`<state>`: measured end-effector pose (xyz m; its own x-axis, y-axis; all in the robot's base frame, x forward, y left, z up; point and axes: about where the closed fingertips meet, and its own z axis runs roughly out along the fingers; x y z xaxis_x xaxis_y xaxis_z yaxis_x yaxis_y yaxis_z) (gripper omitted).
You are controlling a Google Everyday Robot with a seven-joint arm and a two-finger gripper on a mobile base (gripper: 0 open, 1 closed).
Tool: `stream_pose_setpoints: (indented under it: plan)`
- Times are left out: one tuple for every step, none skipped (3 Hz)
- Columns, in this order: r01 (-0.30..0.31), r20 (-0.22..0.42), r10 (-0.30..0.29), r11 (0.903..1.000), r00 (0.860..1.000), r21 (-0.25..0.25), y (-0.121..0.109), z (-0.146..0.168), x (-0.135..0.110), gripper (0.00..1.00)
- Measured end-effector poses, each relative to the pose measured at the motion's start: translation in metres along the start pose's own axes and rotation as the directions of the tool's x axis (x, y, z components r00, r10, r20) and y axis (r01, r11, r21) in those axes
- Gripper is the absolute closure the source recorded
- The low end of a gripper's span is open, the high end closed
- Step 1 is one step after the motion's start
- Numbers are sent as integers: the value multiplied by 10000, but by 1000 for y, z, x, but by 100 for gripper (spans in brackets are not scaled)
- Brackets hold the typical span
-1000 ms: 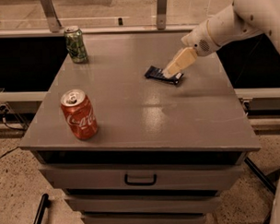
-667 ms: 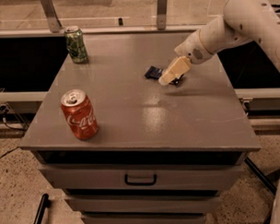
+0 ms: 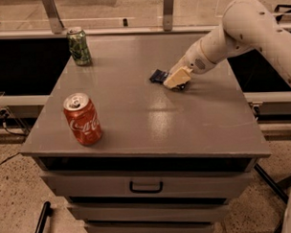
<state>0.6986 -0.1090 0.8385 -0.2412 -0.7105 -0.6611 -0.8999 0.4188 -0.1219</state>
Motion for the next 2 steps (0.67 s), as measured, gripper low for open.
stream_pose_setpoints:
  plan:
    - [132,16,-133,9999,9999,42,-1,-4,-3,91]
    - [614,256,-614,9981,9978,19,3,-17,-19,100]
